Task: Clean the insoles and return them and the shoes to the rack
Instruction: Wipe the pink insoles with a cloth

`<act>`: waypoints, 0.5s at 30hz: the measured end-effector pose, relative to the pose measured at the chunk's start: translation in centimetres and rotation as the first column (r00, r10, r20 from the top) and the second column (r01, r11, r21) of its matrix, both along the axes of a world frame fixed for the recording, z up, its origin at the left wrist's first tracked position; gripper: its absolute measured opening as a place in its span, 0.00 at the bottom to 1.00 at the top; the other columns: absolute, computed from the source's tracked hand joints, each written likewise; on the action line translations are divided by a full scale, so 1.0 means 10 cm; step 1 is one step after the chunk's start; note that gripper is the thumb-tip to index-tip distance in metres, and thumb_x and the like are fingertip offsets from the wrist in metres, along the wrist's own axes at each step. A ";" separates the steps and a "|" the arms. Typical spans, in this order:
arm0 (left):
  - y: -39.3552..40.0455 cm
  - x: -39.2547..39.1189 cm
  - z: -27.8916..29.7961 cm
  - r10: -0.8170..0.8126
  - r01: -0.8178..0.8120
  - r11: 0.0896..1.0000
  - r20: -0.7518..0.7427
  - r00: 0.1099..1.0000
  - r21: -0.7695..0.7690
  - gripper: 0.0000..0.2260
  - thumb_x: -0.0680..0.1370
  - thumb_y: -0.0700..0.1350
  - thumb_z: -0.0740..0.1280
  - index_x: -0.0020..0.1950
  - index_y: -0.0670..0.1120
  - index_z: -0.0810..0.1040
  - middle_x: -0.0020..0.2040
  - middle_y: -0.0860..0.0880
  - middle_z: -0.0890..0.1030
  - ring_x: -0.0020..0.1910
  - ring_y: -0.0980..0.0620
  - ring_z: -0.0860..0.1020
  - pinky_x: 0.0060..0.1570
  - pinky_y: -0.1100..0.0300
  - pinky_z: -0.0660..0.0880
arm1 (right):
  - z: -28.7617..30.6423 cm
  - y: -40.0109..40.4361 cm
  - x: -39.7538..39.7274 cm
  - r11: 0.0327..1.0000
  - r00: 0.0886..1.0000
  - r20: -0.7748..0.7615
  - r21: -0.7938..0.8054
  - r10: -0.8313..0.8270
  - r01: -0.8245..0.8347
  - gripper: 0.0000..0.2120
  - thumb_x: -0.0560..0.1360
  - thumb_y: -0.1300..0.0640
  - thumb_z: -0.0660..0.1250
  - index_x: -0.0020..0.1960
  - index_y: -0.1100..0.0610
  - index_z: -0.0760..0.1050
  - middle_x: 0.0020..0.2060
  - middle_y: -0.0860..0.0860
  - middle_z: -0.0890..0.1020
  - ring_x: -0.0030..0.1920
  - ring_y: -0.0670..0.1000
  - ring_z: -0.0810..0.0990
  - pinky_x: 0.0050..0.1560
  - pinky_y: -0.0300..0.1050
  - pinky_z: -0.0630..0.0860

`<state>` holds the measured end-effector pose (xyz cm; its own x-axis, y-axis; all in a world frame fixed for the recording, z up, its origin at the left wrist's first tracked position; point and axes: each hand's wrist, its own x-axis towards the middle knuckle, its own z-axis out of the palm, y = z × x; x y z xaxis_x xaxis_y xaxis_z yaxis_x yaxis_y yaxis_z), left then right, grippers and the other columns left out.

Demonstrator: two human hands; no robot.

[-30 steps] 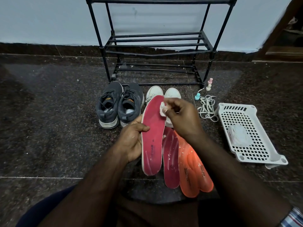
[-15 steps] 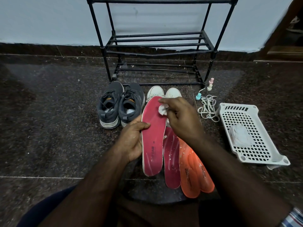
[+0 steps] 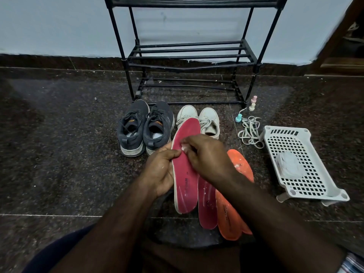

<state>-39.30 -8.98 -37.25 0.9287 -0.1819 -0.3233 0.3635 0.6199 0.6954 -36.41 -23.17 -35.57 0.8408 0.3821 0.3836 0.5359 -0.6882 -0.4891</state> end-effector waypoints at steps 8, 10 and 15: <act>-0.04 -0.02 0.04 -0.075 0.075 0.997 0.009 0.997 0.003 0.17 0.81 0.32 0.56 0.67 0.36 0.75 0.55 0.35 0.81 0.46 0.42 0.82 0.48 0.47 0.83 | 0.05 -0.12 0.11 0.985 0.987 -0.047 0.068 -0.156 0.159 0.08 0.75 0.63 0.66 0.51 0.56 0.81 0.47 0.52 0.83 0.49 0.51 0.80 0.52 0.43 0.73; -0.03 0.00 0.02 -0.055 0.055 0.998 0.006 0.998 -0.002 0.17 0.81 0.32 0.55 0.66 0.37 0.76 0.52 0.37 0.82 0.44 0.44 0.83 0.48 0.49 0.83 | 0.07 -0.03 0.01 0.984 0.995 -0.049 0.150 -0.091 0.097 0.07 0.74 0.64 0.68 0.50 0.57 0.81 0.45 0.50 0.83 0.47 0.48 0.79 0.50 0.39 0.72; -0.04 -0.01 0.03 -0.074 0.074 0.997 0.027 0.997 0.009 0.20 0.81 0.31 0.53 0.68 0.40 0.76 0.53 0.39 0.83 0.46 0.45 0.82 0.52 0.48 0.80 | 0.03 0.02 0.03 0.989 0.998 0.009 0.136 -0.057 0.055 0.08 0.72 0.64 0.68 0.49 0.56 0.80 0.45 0.50 0.83 0.47 0.51 0.79 0.51 0.47 0.75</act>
<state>-39.44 -9.34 -36.99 0.9213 -0.2481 -0.2995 0.3890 0.5863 0.7106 -36.12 -22.99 -35.29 0.8542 0.2783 0.4392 0.5050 -0.6449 -0.5736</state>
